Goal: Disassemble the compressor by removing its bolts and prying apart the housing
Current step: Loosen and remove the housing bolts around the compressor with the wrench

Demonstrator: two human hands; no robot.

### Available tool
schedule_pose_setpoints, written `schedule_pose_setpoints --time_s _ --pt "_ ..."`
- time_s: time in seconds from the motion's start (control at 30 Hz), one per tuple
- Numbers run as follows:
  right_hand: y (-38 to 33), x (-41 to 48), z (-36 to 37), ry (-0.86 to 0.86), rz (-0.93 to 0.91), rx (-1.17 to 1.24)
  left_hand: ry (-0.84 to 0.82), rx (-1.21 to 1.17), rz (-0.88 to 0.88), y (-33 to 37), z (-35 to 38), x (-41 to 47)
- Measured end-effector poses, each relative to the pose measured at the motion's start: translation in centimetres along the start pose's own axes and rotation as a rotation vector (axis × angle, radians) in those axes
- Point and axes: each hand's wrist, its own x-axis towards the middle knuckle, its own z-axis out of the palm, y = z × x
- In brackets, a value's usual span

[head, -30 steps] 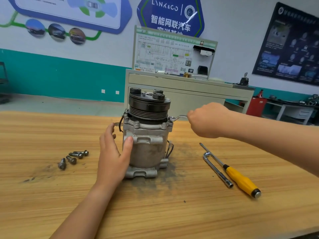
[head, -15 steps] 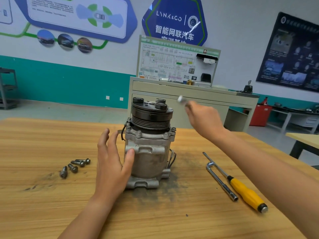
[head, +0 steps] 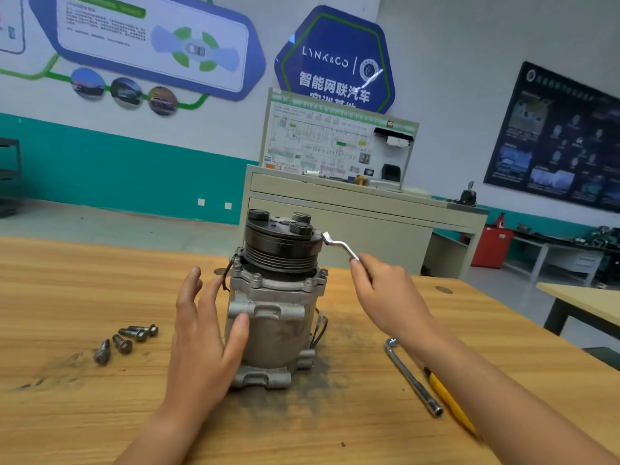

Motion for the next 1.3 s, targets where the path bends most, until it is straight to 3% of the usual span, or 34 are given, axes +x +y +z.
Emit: schedule_pose_setpoints --time_s 0.1,0.2,0.4,0.67,0.8,1.0,1.3 --pt "0.4 -0.6 -1.3 -0.014 -0.031 -0.162 -0.018 0.002 -0.005 0.0 0.1 -0.1" --pt "0.3 -0.9 -2.2 -0.133 -0.05 -0.323 -0.047 0.003 0.017 0.2 0.0 -0.3" --pt "-1.0 0.0 -2.7 -0.267 -0.061 -0.479 -0.133 0.035 0.023 0.7 -0.2 -0.6" --pt "-4.5 1.0 -3.8 -0.425 -0.281 -0.924 -0.103 0.09 0.158 1.4 -0.2 -0.9" --pt "-4.7 1.1 -3.8 -0.421 -0.309 -0.942 -0.135 0.176 0.189 1.2 0.1 -1.1" --pt "-3.5 0.6 -3.5 -0.399 -0.203 -0.834 -0.133 0.211 0.202 1.0 0.3 -1.0" --pt "-5.8 1.3 -4.0 -0.467 -0.304 -0.92 -0.145 0.268 0.196 0.7 0.3 -1.1"
